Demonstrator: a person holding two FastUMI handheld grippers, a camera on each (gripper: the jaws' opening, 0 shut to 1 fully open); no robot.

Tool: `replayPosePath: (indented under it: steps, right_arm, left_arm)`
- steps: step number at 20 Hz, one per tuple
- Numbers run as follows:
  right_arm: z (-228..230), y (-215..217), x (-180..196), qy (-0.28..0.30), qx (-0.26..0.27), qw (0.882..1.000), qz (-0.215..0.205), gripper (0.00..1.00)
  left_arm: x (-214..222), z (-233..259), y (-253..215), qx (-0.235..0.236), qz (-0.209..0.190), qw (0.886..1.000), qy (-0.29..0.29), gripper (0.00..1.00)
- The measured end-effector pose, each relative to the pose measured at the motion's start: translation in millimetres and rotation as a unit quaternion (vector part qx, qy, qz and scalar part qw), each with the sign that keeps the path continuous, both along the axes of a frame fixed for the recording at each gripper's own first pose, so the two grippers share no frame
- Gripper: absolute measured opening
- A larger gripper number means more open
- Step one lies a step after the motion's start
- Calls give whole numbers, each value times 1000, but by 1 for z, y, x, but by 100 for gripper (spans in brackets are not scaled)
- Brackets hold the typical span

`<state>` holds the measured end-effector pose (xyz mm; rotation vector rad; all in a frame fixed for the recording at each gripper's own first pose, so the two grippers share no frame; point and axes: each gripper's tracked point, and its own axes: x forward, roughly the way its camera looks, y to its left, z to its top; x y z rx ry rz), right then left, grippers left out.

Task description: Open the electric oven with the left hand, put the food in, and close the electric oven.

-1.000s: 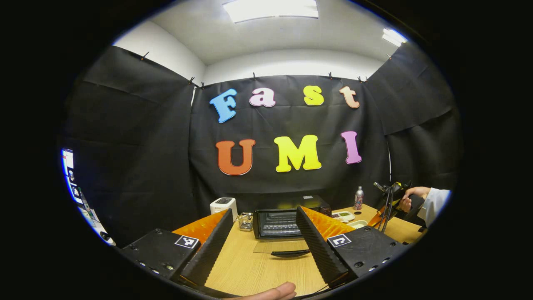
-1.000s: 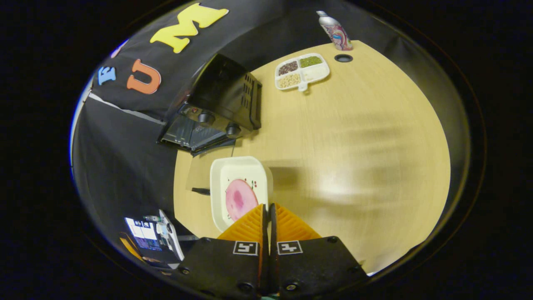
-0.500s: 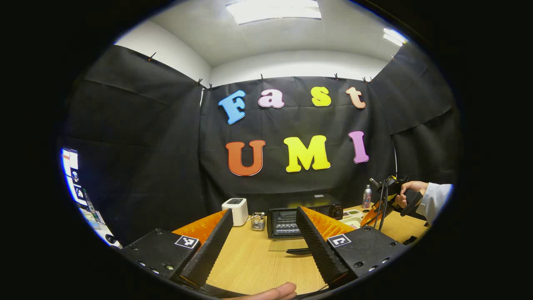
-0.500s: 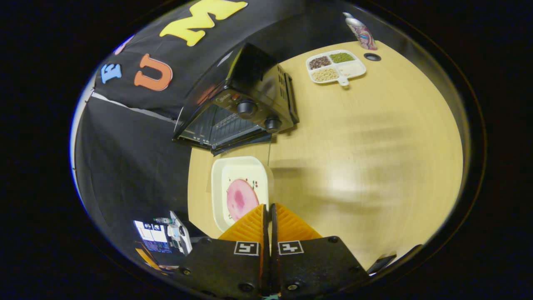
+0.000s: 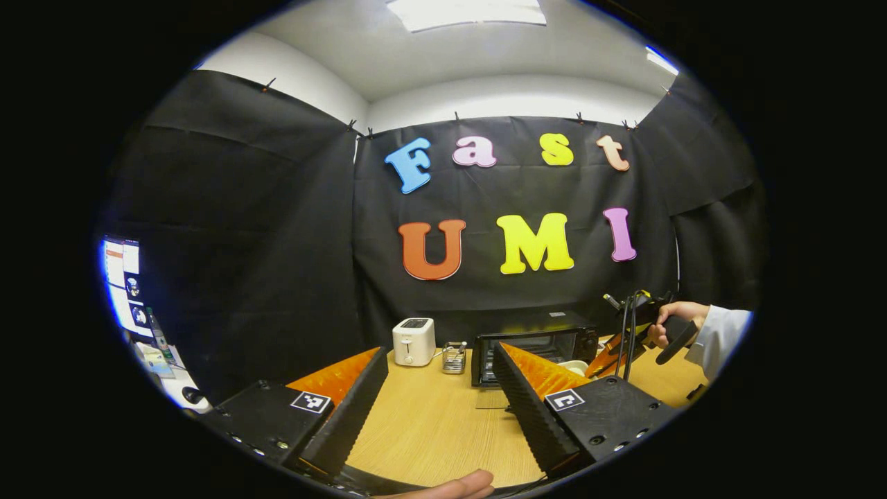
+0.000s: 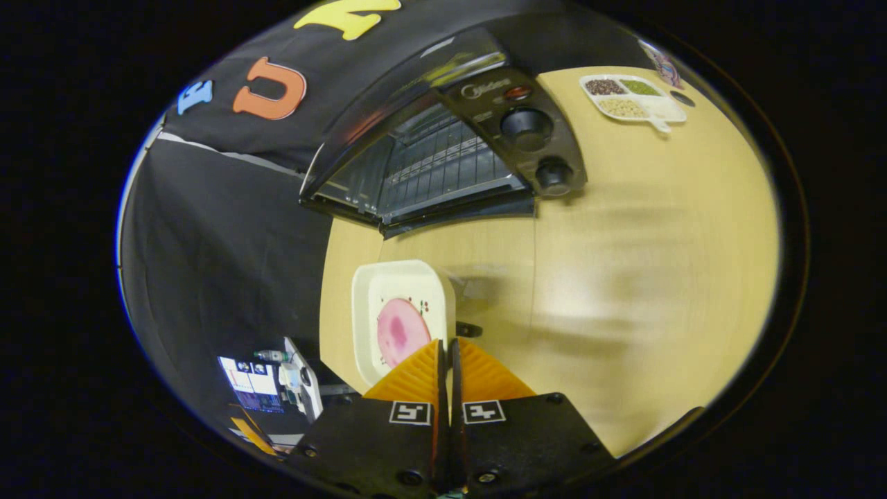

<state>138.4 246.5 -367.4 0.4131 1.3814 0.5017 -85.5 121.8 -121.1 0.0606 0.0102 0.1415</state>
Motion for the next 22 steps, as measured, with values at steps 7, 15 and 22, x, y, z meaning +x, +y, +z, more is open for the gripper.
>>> replayPosePath:
  steps: [7, 15, 22]
  right_arm:
    - [-21, 37, 32, 8, 27, 987, -158, 4]
    - [-35, 50, 71, -13, 57, 955, -289, 4]
    - [-36, 63, 112, -56, 114, 917, -378, 7]
  left_arm:
    - [11, -11, 15, 10, 13, 1000, 19, 96]
    - [23, -29, 20, 12, 9, 1000, 26, 96]
    - [24, -39, 27, -9, 15, 999, 36, 96]
